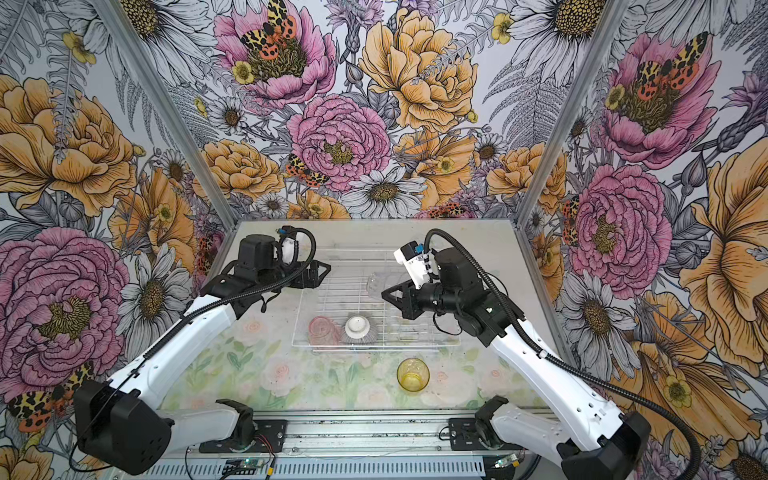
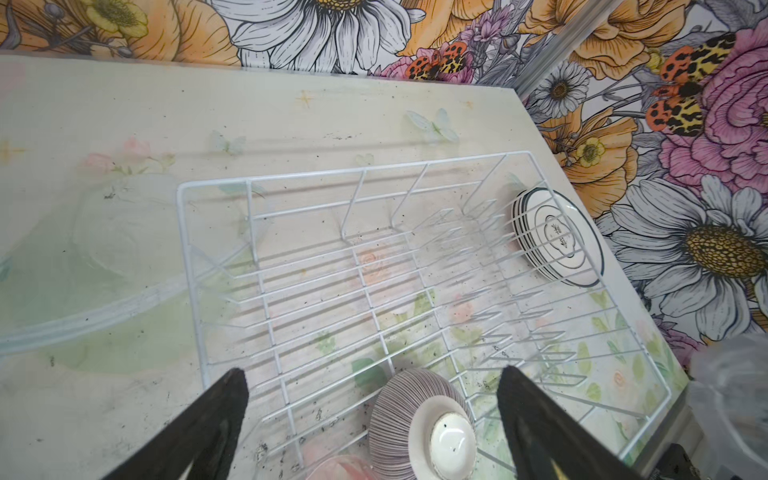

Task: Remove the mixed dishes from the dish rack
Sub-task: 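Open the left gripper and draw it back while the right gripper holds the clear glass, then carry the clear glass down toward the table edge nearest the robot with the right gripper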

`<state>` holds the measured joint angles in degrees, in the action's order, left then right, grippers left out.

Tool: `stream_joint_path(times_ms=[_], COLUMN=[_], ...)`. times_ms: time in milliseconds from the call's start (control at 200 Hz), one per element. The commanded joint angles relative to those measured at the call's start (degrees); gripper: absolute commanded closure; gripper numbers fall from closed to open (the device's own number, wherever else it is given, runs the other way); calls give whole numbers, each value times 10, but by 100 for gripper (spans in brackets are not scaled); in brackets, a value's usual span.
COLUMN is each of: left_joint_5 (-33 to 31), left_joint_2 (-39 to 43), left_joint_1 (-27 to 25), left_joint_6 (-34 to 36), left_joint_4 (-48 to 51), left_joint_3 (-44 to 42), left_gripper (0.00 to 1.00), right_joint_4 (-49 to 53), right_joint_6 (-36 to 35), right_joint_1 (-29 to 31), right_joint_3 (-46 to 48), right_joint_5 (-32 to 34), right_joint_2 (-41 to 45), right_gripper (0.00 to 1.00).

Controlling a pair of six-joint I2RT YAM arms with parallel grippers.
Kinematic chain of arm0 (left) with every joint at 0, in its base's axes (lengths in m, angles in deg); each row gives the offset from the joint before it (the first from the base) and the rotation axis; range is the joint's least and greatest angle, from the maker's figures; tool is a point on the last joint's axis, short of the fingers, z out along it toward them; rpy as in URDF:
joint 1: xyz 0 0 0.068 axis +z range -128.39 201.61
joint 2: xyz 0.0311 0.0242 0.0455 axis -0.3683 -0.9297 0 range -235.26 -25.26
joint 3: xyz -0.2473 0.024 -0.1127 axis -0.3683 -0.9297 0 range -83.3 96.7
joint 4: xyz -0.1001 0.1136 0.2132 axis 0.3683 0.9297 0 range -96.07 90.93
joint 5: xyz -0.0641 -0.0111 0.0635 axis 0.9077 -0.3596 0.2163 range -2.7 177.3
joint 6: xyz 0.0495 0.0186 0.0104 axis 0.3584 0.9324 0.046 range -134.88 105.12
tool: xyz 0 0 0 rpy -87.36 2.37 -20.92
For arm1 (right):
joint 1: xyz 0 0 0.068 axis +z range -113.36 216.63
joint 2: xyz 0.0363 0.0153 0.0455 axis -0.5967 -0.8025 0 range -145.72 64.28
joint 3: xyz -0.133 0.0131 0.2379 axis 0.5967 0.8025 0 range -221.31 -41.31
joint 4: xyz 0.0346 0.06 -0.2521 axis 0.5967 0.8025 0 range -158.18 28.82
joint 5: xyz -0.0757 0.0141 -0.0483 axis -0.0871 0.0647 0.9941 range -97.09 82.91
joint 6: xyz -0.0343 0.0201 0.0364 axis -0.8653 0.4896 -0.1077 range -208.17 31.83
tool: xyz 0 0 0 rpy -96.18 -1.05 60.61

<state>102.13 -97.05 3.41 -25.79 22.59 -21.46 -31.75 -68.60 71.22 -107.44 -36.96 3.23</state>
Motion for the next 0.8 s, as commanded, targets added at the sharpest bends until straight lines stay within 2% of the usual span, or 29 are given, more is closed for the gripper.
stream_joint_path(times_ms=[0,190,430,580,796], left_joint_5=[-18,-24,-24,-21,-22], left_joint_2=[-4,-17,-21,-20,-18], left_joint_1=[8,12,15,16,16], left_joint_6=[24,36,40,40,40], left_joint_4=[17,30,37,44,49], left_joint_3=[17,30,32,37,37], left_gripper=[5,5,6,6,6], right_joint_4=[87,197,322,351,394], right_joint_6=[-41,-62,-80,-94,-117], right_joint_1=[31,105,266,330,373], right_joint_3=[-54,-104,-172,-194,-195], right_joint_5=[58,143,269,260,227], right_joint_2=[-6,-27,-77,-121,-206], right_gripper=[100,100,100,100,100])
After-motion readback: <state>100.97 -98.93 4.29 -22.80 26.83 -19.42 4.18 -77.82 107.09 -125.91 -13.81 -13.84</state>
